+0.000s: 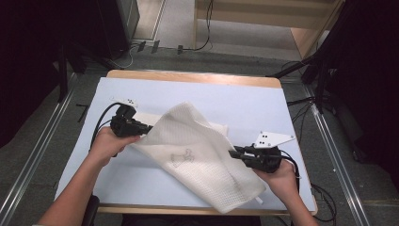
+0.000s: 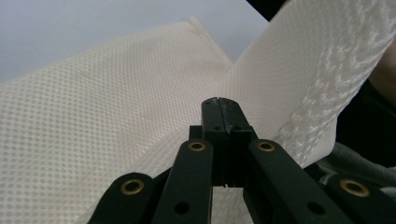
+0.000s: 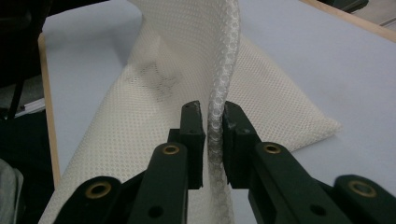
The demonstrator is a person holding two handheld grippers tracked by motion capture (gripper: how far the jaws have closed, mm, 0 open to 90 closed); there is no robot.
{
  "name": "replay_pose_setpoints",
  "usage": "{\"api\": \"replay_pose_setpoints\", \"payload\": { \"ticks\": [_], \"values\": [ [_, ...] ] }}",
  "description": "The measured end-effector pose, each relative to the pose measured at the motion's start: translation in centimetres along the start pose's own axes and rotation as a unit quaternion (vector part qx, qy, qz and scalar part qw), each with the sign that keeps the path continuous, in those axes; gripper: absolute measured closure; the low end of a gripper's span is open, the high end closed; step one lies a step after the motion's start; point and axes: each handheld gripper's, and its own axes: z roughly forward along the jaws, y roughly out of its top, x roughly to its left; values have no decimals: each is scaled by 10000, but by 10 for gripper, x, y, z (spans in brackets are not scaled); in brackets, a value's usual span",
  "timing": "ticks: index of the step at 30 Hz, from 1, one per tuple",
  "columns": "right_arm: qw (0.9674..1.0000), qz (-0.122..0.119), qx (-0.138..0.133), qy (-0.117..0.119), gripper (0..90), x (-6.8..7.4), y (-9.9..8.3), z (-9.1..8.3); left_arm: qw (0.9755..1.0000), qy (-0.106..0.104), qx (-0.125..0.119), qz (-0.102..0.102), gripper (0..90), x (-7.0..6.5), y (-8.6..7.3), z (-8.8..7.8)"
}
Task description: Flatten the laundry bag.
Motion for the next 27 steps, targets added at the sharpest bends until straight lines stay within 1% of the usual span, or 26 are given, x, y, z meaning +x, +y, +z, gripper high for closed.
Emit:
{"api": "replay_pose_setpoints", "payload": {
  "ticks": [2, 3, 7, 8, 10, 12, 14, 16, 17, 18, 20, 23, 25, 26, 27],
  "values": [
    [10000, 72, -30, -18, 725, -2, 0, -2, 10000, -25, 48, 49, 900, -2, -4, 1],
    [9999, 110, -69, -47, 712, -3, -1, -4, 9999, -55, 52, 82, 900, -2, -5, 0],
    [9993, 235, -281, -61, 665, -9, -1, -16, 9998, -72, 144, 66, 900, -5, -14, 1],
    [9991, 261, -325, -95, 663, -10, -1, -20, 9997, -69, 211, 71, 900, -6, -17, 1],
    [9986, 287, -394, -197, 677, -14, -1, -26, 9997, -61, 233, 54, 897, -6, -21, 2],
    [9980, 329, -455, -277, 703, -16, -2, -30, 9996, -75, 267, 41, 895, -6, -25, 3],
    [9972, 401, -504, -377, 740, -20, -2, -31, 9993, -76, 356, 33, 893, -5, -29, 7],
    [9965, 453, -472, -512, 778, -25, -1, -28, 9987, -86, 503, 77, 886, -6, -32, 12],
    [9962, 518, -451, -539, 803, -28, 0, -25, 9985, -121, 522, 83, 885, -7, -33, 14],
    [9961, 530, -429, -568, 823, -30, 1, -22, 9984, -119, 553, 91, 884, -8, -35, 15],
    [9956, 628, -384, -588, 849, -36, 2, -14, 9983, -119, 570, 77, 883, -8, -38, 16],
    [9957, 683, -291, -551, 863, -42, 5, -1, 9981, -108, 597, 119, 879, -9, -46, 16],
    [9960, 674, -212, -549, 863, -48, 7, 11, 9984, -120, 544, 113, 876, -9, -51, 16],
    [9959, 692, -192, -552, 860, -50, 8, 15, 9984, -153, 531, 138, 872, -9, -54, 15],
    [9958, 702, -146, -565, 835, -55, 8, 22, 9983, -148, 553, 134, 868, -9, -56, 15]
  ]
}}
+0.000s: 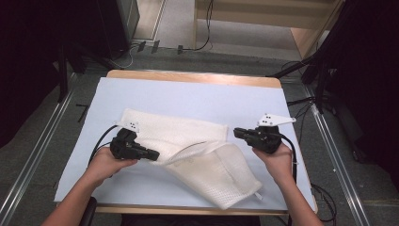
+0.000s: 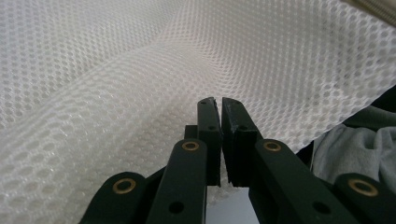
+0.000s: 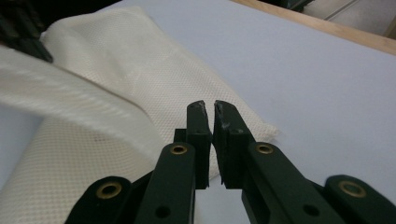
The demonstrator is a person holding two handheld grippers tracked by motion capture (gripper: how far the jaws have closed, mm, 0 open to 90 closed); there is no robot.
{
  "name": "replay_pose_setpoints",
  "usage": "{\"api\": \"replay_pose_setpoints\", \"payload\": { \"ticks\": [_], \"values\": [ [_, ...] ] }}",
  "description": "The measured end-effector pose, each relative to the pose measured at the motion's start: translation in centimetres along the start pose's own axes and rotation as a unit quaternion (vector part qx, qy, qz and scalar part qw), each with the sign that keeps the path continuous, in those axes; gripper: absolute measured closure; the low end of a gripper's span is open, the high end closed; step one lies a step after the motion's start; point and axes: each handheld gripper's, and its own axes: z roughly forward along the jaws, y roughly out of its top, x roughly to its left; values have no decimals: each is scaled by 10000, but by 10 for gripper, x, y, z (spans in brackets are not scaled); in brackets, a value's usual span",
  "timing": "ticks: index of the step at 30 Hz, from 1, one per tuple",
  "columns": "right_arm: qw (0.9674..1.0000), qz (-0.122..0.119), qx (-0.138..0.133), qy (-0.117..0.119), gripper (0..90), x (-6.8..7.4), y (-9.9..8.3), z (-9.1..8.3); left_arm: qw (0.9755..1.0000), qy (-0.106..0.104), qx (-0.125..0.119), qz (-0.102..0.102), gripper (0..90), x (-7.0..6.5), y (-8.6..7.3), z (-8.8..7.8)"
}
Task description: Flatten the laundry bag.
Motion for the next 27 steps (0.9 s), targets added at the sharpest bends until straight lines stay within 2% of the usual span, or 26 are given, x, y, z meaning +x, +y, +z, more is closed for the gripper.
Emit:
{"api": "replay_pose_setpoints", "payload": {
  "ticks": [4, 8, 11, 17, 21, 23, 27],
  "values": [
    [9995, 136, 232, -164, 726, -15, -1, 25, 9999, 59, 78, -68, 864, 3, -6, 1],
    [9981, 141, 493, -349, 642, -28, -8, 46, 9999, 61, 104, -123, 858, 6, -10, 3],
    [9972, 194, 641, -345, 583, -36, -14, 58, 9998, 46, 83, -158, 851, 8, -11, 3],
    [9949, 211, 901, -404, 503, -44, -21, 80, 9996, 115, 135, -235, 845, 11, -13, 6],
    [9939, 83, 1003, -445, 522, -41, -21, 94, 9996, 116, 150, -231, 846, 12, -12, 6],
    [9939, -17, 989, -494, 570, -39, -20, 97, 9995, 111, 149, -248, 846, 12, -13, 6],
    [9940, 58, 965, -519, 720, -38, -20, 98, 9995, 111, 133, -246, 843, 14, -13, 4]
  ]
}}
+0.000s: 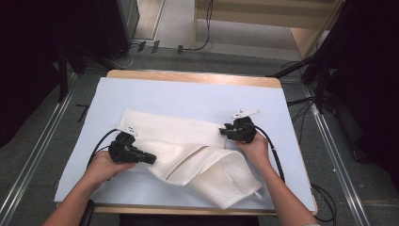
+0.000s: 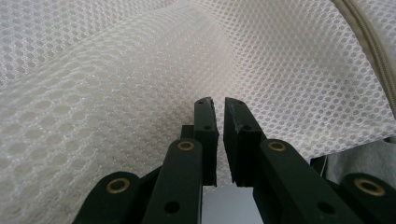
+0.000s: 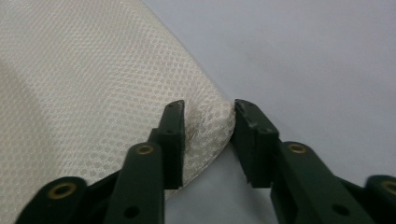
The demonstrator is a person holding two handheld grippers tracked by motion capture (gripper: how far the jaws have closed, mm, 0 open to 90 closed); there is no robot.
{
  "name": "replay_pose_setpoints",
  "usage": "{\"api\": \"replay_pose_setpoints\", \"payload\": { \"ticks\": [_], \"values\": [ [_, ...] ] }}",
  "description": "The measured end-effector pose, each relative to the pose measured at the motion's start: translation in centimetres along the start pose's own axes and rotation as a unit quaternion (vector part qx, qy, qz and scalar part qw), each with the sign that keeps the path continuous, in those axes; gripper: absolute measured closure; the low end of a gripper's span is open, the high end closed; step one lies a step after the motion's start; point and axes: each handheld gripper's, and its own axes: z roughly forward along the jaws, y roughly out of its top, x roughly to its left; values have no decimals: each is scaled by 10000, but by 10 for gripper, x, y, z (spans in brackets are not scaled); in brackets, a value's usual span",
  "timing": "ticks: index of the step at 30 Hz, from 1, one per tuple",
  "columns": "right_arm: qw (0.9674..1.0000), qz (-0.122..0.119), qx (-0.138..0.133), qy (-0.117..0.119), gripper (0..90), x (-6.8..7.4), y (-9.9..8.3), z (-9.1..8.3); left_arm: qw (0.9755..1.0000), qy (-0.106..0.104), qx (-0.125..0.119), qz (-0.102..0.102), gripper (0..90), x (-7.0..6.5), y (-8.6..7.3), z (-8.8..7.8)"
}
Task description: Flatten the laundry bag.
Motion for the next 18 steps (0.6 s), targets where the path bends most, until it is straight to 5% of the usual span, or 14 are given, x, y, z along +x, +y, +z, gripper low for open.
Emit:
{"api": "replay_pose_setpoints", "payload": {
  "ticks": [5, 9, 18],
  "values": [
    [9999, 15, 52, 105, 837, 2, 2, 0, 10000, 31, -34, 2, 841, 1, 0, -2],
    [9991, 335, -85, 232, 846, -8, 9, -10, 9999, 45, -94, -30, 836, 1, 0, -4],
    [9947, 604, -810, -211, 845, -33, 19, -46, 9975, 367, -611, -19, 791, 1, 3, -16]
  ]
}}
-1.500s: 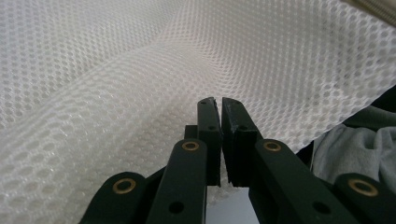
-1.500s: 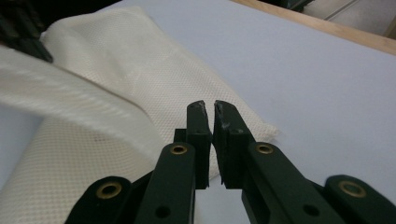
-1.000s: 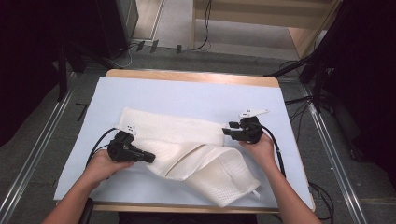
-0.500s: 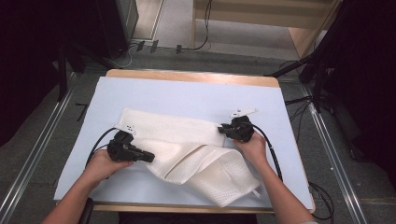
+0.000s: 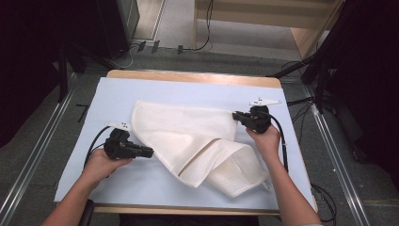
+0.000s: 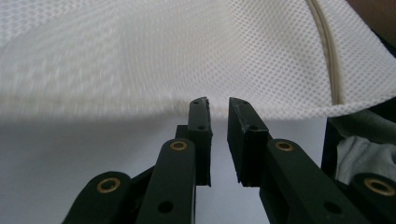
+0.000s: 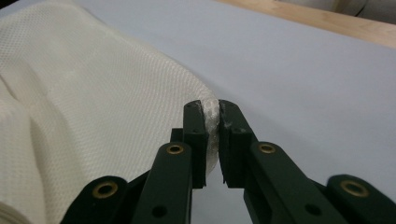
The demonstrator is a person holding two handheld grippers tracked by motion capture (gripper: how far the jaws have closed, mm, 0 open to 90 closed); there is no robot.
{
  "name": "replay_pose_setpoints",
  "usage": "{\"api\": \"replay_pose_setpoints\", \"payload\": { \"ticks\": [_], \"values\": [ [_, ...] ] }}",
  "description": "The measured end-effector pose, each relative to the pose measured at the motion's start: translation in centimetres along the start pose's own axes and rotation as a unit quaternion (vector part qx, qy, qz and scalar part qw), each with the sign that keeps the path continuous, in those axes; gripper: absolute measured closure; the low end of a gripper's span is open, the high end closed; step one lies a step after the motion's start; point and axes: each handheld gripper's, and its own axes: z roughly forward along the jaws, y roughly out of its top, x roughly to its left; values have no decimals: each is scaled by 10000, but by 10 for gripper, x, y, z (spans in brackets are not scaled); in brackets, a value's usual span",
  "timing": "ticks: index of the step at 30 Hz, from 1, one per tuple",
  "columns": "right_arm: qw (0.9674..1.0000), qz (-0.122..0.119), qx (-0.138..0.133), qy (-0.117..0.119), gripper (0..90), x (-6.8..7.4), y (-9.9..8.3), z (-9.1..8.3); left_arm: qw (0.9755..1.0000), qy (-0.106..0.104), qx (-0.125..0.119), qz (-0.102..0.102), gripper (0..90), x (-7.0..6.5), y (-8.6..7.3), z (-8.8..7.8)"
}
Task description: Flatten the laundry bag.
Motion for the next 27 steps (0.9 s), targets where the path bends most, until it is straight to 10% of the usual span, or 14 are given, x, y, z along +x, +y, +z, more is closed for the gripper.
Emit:
{"api": "replay_pose_setpoints", "payload": {
  "ticks": [18, 27],
  "values": [
    [10000, -36, 0, -51, 837, -1, -1, -4, 9986, 447, 48, -292, 516, 5, 16, 27],
    [10000, -52, 10, -53, 837, -1, -1, -5, 9986, 289, 197, -397, 883, 5, 28, 30]
  ]
}}
